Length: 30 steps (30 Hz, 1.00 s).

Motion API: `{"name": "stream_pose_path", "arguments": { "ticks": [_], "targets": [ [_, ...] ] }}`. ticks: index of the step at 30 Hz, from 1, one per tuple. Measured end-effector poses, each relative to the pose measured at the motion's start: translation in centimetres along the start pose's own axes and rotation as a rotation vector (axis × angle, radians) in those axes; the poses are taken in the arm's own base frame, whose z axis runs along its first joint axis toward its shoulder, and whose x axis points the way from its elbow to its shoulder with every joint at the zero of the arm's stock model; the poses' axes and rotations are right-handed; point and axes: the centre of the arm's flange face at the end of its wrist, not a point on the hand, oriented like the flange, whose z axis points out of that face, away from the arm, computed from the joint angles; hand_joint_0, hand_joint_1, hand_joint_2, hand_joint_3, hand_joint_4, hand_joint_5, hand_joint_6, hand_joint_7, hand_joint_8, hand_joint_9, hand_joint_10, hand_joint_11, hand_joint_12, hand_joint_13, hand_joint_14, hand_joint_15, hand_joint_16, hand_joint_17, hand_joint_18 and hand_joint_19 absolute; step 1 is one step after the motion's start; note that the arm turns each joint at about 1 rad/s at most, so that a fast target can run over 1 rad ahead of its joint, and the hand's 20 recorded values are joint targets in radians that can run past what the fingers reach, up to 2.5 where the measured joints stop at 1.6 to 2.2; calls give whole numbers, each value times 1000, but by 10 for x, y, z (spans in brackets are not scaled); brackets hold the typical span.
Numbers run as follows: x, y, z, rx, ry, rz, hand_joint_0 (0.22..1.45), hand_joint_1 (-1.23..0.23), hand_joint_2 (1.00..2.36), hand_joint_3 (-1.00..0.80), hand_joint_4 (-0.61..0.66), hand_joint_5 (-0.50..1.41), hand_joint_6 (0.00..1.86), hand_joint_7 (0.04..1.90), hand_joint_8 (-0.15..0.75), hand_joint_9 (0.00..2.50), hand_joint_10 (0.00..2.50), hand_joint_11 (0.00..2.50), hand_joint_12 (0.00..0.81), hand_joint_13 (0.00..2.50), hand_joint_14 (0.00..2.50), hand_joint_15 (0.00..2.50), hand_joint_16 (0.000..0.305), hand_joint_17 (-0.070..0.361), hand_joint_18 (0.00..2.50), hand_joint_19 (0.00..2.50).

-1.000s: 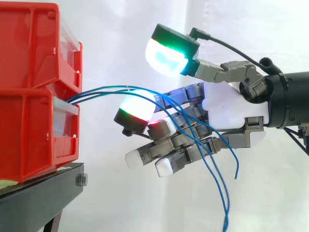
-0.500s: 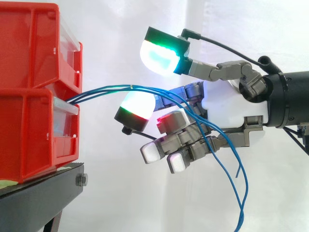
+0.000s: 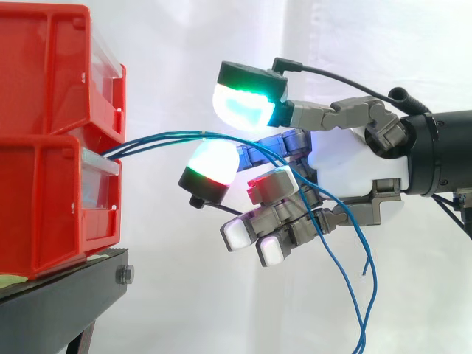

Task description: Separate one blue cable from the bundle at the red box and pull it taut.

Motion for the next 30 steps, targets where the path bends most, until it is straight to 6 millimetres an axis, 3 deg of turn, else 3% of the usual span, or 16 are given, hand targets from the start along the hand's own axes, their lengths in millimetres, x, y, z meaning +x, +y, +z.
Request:
{"name": "stream_pose_path", "arguments": {
  "ticks": [12,16,18,20,26,30],
  "targets": [
    [0,0,0,0,-2,-2,675,-776,1019,-213,108,-179,748,1052,308,1117,23,1251,387,847,20,584,44,98,785,673],
    [1,0,0,0,-2,-2,699,-822,1016,-262,130,-202,807,971,300,1080,21,1265,383,812,20,583,44,99,769,678],
    [1,0,0,1,-2,-2,668,-845,1007,-407,130,-209,825,970,301,1070,20,1258,383,803,20,578,44,100,766,679],
    [0,0,0,1,-2,-2,642,-806,1000,-500,138,-207,834,953,302,1085,21,1267,381,801,22,582,44,100,763,688],
    [0,0,0,1,-3,0,577,-613,1000,-500,133,-193,830,953,315,1131,23,1290,384,818,20,579,46,103,792,703],
    [0,0,0,1,-3,1,604,-579,1000,-500,127,-189,827,966,306,1143,21,1278,381,823,21,582,45,101,789,708]
  ]
}}
